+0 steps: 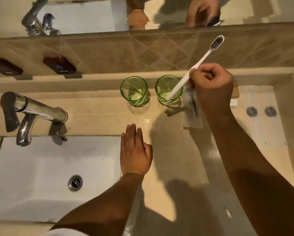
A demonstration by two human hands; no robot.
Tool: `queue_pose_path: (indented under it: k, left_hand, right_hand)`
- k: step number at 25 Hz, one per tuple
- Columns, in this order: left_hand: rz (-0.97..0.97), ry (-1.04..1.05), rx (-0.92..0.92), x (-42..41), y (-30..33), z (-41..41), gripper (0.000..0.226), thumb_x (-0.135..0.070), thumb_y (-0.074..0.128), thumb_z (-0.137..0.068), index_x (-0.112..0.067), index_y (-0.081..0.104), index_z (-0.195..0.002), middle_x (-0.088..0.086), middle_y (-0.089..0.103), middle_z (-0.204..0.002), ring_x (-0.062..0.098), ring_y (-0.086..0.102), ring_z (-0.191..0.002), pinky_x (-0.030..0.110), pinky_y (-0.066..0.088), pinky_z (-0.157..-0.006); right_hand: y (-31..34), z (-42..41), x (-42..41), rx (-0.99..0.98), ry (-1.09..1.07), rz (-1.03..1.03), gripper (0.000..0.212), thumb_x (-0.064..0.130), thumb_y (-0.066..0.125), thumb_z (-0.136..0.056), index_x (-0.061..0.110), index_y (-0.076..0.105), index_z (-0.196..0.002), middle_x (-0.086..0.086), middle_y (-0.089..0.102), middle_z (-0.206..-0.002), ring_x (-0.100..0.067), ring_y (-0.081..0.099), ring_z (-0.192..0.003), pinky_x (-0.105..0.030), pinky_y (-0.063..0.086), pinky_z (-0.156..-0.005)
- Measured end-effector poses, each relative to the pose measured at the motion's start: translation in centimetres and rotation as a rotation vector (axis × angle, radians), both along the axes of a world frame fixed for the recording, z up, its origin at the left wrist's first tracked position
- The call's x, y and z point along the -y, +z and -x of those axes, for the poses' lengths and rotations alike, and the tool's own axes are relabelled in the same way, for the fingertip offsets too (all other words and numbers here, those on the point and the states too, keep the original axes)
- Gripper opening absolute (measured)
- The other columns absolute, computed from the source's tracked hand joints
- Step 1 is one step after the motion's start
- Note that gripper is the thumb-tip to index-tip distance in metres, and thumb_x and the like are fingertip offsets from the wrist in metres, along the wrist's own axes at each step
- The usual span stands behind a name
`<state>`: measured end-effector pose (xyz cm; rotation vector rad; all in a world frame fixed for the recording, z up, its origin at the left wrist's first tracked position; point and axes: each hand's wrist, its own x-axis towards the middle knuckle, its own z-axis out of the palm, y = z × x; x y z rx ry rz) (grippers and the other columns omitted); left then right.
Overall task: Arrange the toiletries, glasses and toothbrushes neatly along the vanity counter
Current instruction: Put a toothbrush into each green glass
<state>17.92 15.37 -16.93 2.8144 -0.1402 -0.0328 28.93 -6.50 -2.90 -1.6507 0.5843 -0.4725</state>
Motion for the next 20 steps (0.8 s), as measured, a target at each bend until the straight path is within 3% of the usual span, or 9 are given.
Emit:
queue_pose_path:
  k: [4,8,14,20]
  left_hand:
    - [-0.005,-0.005,0.023,-0.1,-0.1,-0.1,0.055,-0.023,0.04,-0.094,-0.001,0.052,-0.142,0.018,0.043,-0.155,0.031,0.031,-0.15,0.048,0.023,-0.125]
    - [-0.005,-0.002,0.032,0.0,0.0,-0.1,0.055,-0.024,0.04,-0.093,0.0,0.053,-0.141,0.02,0.045,-0.153,0.033,0.033,-0.149,0.05,0.025,-0.124]
    - [-0.007,0.003,0.037,0.1,0.1,-0.1,0.054,-0.024,0.039,-0.094,0.0,0.055,-0.14,0.019,0.046,-0.153,0.032,0.034,-0.149,0.051,0.028,-0.122]
    - [-0.003,0.004,0.059,0.0,-0.1,-0.1,0.055,-0.024,0.038,-0.094,0.001,0.055,-0.139,0.019,0.047,-0.152,0.032,0.035,-0.148,0.052,0.03,-0.121]
  right_hand:
    - [-0.3,-2.2,0.0,0.017,0.003,0.011,0.012,0.016,0.072,-0.082,0.006,0.069,-0.087,-0.005,0.067,-0.067,-0.025,0.07,-0.065,-0.04,0.062,-0.068]
    - [-2.1,-2.6,-0.6,-0.052,0.012,0.088,0.007,0.017,0.073,-0.083,0.011,0.069,-0.085,0.011,0.062,-0.062,0.001,0.057,-0.052,-0.021,0.052,-0.059]
    - [-3.6,-2.6,-0.8,-0.139,0.081,0.17,0.007,0.02,0.071,-0.086,0.013,0.073,-0.086,0.007,0.07,-0.07,0.002,0.064,-0.059,-0.011,0.049,-0.059]
    - [-4.1,-2.5,-0.4,-0.157,0.135,0.239,0.009,0.02,0.07,-0.089,0.012,0.075,-0.089,0.017,0.061,-0.064,0.01,0.055,-0.053,-0.005,0.039,-0.055]
